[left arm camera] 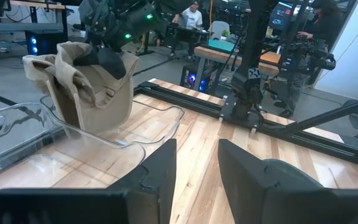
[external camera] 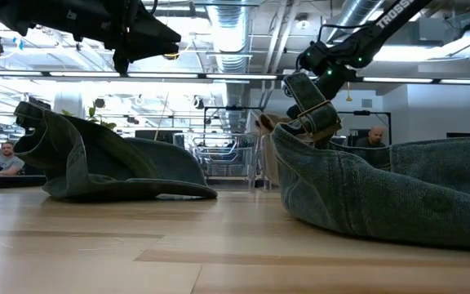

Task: Pick & Place hat
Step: Put the brown cap into the right transparent bin

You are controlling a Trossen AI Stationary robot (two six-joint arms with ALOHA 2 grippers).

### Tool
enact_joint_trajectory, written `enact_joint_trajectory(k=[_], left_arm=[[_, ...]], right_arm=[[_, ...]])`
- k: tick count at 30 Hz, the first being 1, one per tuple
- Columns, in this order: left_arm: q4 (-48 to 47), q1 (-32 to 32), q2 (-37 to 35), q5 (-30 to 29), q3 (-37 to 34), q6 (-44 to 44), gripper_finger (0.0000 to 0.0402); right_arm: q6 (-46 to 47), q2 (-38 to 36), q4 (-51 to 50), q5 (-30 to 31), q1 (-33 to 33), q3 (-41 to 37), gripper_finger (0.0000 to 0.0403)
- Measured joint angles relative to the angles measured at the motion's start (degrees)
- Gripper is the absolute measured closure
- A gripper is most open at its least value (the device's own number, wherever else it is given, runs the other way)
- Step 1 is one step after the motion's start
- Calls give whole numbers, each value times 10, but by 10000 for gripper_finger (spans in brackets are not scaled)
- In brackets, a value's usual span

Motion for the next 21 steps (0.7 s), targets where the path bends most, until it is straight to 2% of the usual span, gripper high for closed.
enact_joint_trajectory(k=[4, 11, 21], left_arm=[[0, 0, 0, 0, 0, 0, 286], [0, 0, 0, 0, 0, 0, 286], [0, 0, 0, 0, 0, 0, 286]], right_arm=[[0, 0, -4, 5, 3, 0, 303], [-18, 0, -9, -22, 12, 0, 292], [-26, 0, -8, -6, 18, 0, 185]])
